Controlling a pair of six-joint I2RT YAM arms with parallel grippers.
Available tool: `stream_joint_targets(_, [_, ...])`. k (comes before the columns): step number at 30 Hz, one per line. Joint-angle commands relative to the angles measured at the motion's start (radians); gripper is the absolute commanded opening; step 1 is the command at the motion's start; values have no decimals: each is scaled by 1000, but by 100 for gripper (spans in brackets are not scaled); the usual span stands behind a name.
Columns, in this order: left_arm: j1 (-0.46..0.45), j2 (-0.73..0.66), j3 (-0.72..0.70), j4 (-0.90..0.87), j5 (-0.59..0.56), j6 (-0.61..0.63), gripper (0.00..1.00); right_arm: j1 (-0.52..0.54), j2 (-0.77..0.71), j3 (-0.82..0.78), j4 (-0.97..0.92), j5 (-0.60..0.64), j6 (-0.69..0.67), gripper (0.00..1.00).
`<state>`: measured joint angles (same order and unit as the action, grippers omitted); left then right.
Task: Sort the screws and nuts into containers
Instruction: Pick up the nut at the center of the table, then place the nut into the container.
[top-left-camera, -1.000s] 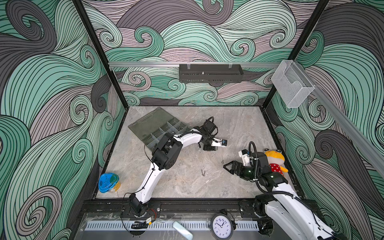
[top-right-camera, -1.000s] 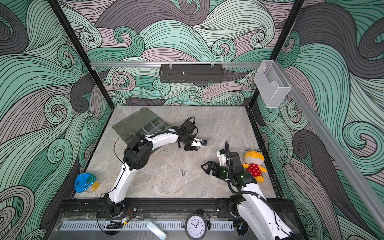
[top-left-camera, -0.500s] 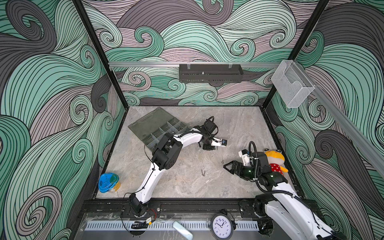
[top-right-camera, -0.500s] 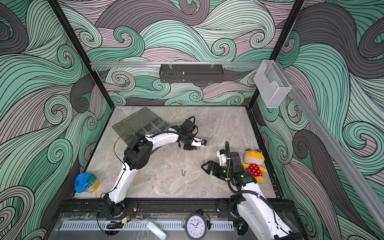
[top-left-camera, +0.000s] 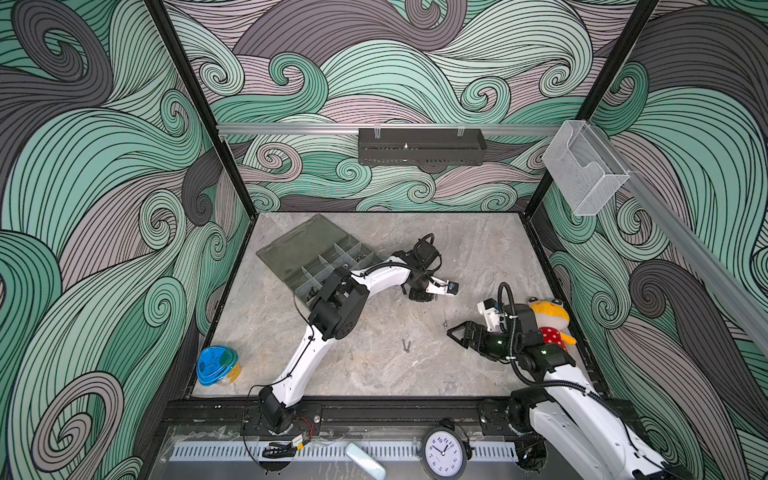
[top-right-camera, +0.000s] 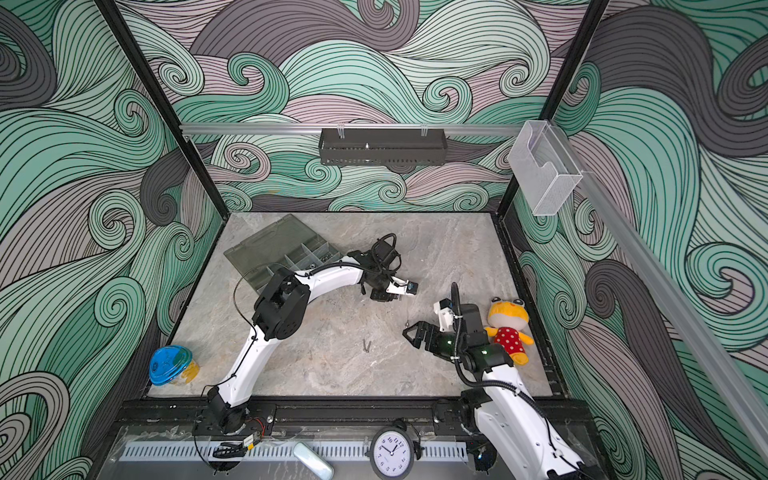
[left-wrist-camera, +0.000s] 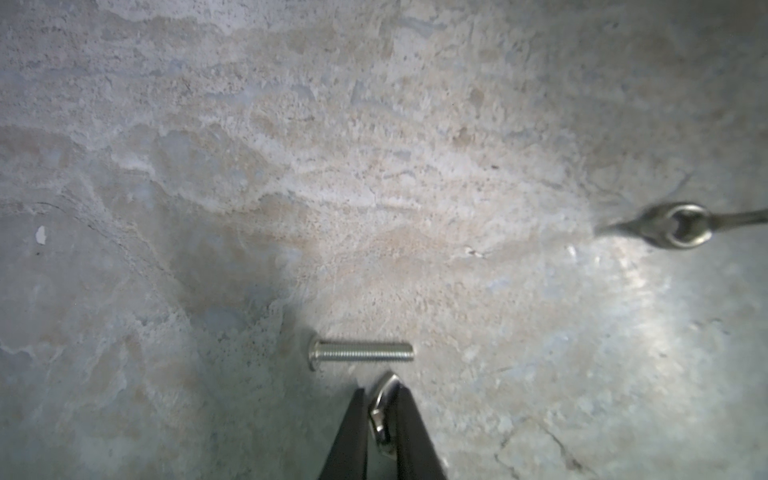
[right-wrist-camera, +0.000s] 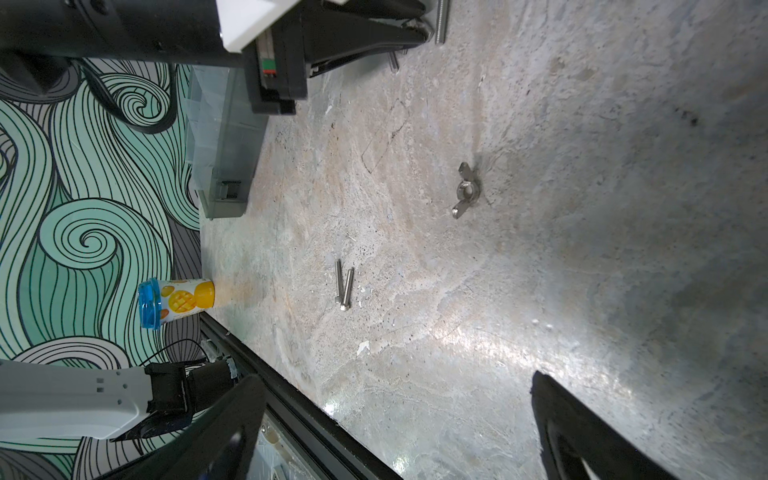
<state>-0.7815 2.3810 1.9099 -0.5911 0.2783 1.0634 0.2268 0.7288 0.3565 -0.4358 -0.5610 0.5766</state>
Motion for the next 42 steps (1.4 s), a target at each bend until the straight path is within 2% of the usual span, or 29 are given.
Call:
stream_joint_targets(1, [-5,16,5,-77,-36,-18,10,-6,14,-7,23,-17,-11,100])
stream_joint_targets(6, [2,-69,-31,-4,-47,-92,7,-6,58,0,68,-15,-7,100])
stream_joint_targets(11, [47,-178,-107,109,-45,-209,6,-7,173,69,65,0,-46,100])
stream_joint_targets(18, [202,-320,-268,262,-24,-378,5,57,348,245,149,5,-64,100])
stream_joint_targets(21, [281,-362,-328,315,-55,-430,6,104,447,337,193,4,-60,100])
stream_joint_targets(26, [396,-360,-332,286,-138,-487,6,186,596,462,229,2,-62,100])
stream_joint_targets(30, [455,-341,-344,296,-160,-530,6,197,664,470,290,-8,-36,100])
stream_joint_targets(36, [486,-294,-320,278,-188,-552,7,197,705,460,289,-13,-50,100])
stream_joint_targets(42, [486,-336,-377,305,-177,-595,20,189,699,451,260,15,-61,100])
